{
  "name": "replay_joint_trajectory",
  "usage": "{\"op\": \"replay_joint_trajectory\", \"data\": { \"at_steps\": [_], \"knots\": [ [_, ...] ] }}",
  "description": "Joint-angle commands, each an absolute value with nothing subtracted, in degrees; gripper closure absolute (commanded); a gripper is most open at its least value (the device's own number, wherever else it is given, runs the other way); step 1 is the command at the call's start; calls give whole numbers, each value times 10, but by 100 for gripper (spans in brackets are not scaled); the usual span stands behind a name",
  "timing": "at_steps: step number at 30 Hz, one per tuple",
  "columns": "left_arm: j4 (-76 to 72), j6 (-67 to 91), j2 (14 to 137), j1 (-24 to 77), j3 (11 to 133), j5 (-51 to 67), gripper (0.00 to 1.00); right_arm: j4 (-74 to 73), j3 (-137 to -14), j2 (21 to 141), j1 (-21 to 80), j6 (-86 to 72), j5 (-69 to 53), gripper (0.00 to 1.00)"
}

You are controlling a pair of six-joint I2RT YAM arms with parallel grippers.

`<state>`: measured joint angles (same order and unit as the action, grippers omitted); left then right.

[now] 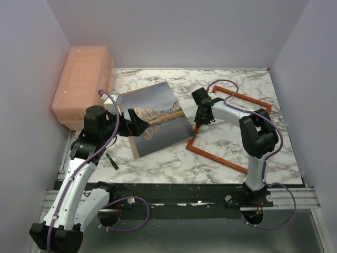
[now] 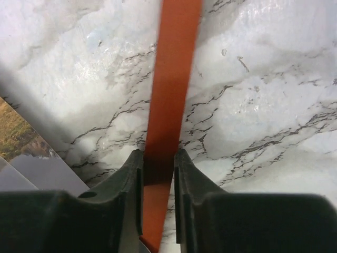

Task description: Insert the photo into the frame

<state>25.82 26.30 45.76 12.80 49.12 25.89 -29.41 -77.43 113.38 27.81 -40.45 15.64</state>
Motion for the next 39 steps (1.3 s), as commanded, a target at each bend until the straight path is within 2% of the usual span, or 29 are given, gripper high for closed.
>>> {"op": "replay_joint_trajectory", "data": {
  "at_steps": [1, 4, 10, 19, 30, 31, 32, 36, 39],
  "knots": [
    [248, 257, 457, 126, 501, 283, 2, -327, -731, 1154, 279, -348, 216, 83],
    [249, 257, 458, 126, 505, 286, 1, -321, -714, 1132, 279, -315, 226, 91],
    [236, 269, 459, 126, 496, 303, 2, -339, -687, 1079, 278, -299, 221, 99],
    [230, 276, 466, 126, 484, 309, 1, -321, -655, 971, 300, -298, 70, 99],
    [235, 283, 483, 126, 480, 302, 2, -334, -683, 1021, 458, -309, 152, 95],
    [240, 282, 485, 126, 481, 300, 2, -340, -684, 1030, 467, -314, 164, 94],
    [244, 280, 488, 126, 482, 297, 1, -348, -687, 1036, 476, -322, 173, 82],
    [254, 279, 494, 126, 490, 290, 2, -376, -687, 1042, 494, -350, 199, 53],
    [254, 283, 495, 126, 491, 289, 1, -384, -668, 1026, 496, -370, 196, 42]
  ]
}}
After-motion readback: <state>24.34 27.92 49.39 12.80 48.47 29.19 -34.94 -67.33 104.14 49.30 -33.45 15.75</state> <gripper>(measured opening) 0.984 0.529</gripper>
